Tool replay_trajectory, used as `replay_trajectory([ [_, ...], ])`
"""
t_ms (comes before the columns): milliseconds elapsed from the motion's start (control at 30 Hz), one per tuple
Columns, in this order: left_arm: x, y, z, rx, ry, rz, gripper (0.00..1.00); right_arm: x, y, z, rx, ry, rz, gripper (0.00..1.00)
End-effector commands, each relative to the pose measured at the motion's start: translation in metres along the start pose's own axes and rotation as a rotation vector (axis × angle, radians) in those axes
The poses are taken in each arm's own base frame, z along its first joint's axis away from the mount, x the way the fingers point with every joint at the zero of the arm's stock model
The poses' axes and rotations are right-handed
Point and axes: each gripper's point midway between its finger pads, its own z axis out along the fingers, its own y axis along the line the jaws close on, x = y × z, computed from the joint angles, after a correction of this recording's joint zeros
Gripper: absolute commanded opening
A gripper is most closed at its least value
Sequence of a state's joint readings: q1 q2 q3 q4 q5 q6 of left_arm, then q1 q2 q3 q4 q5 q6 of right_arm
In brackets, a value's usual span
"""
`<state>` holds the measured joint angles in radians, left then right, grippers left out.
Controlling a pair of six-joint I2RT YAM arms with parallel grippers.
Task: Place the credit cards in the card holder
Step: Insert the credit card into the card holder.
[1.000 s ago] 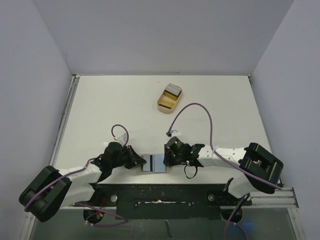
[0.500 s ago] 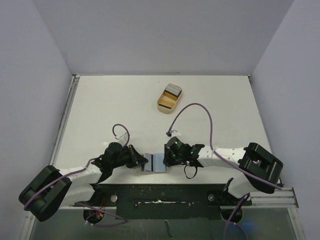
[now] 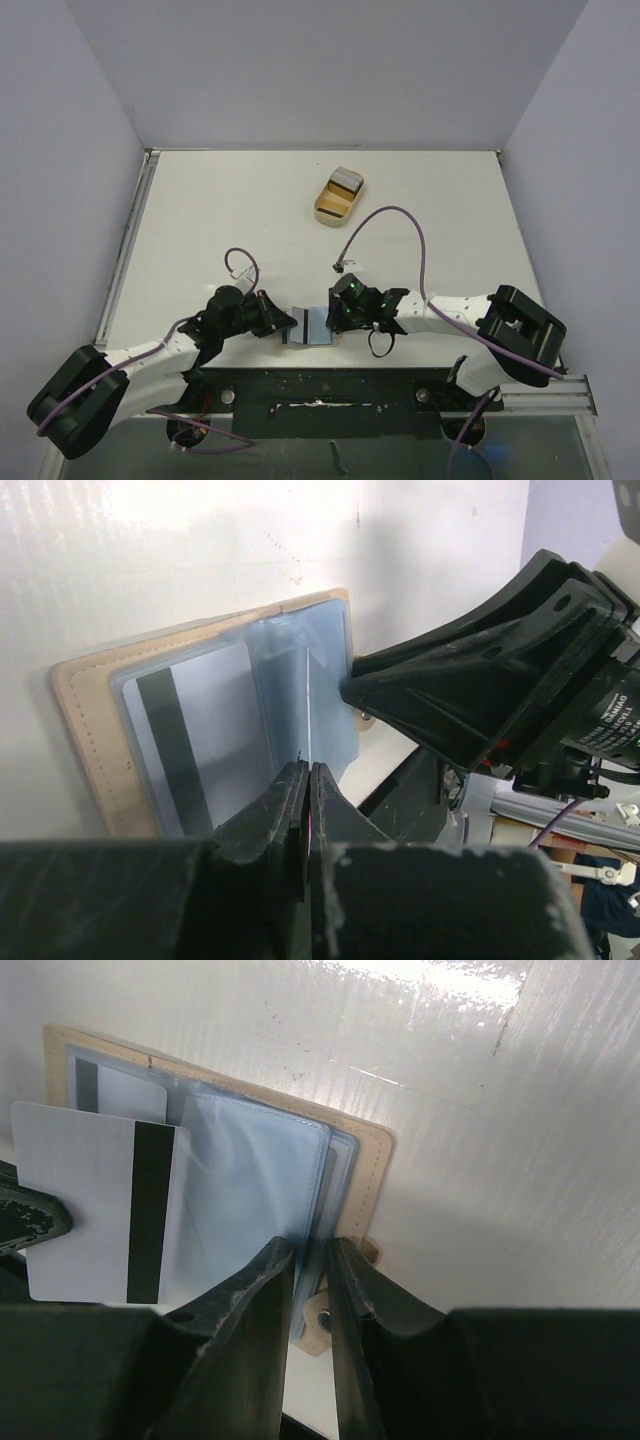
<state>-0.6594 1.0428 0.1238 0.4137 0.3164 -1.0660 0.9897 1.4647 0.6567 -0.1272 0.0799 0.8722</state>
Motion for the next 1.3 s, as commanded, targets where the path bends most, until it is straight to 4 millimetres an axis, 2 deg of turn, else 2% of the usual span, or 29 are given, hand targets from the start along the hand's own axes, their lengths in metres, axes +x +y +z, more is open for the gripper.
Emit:
replay_trajectory([
  [0, -0.008, -0.008, 0.002, 0.004, -0.020, 0.033, 0.00, -0.003, -0.001, -0.003, 0.013, -0.020, 0.000, 0.23],
  [200, -0.003, 0.004, 0.006, -0.009, -0.017, 0.028, 0.00, -0.003, -0.002, -0.003, 0.020, -0.021, 0.004, 0.27],
  [333, -0.002, 0.008, 0.010, -0.016, -0.008, 0.022, 0.00, 0.000, -0.004, -0.001, 0.023, -0.012, 0.003, 0.26],
  [667, -0.013, 0.012, 0.014, -0.024, -0.081, -0.026, 0.00, 0.004, 0.000, 0.003, 0.014, 0.002, 0.006, 0.21],
  [1000, -0.006, 0.011, 0.016, -0.027, -0.095, -0.049, 0.00, -0.002, 0.008, -0.003, -0.028, -0.031, 0.039, 0.22],
  [1200, -0.001, 0.010, 0.022, -0.033, -0.085, -0.043, 0.00, 0.002, 0.010, -0.002, -0.050, -0.030, 0.055, 0.21],
  [1267, 0.000, 0.012, 0.024, -0.051, -0.080, -0.045, 0.10, 0.002, 0.009, -0.003, -0.048, -0.031, 0.058, 0.21],
])
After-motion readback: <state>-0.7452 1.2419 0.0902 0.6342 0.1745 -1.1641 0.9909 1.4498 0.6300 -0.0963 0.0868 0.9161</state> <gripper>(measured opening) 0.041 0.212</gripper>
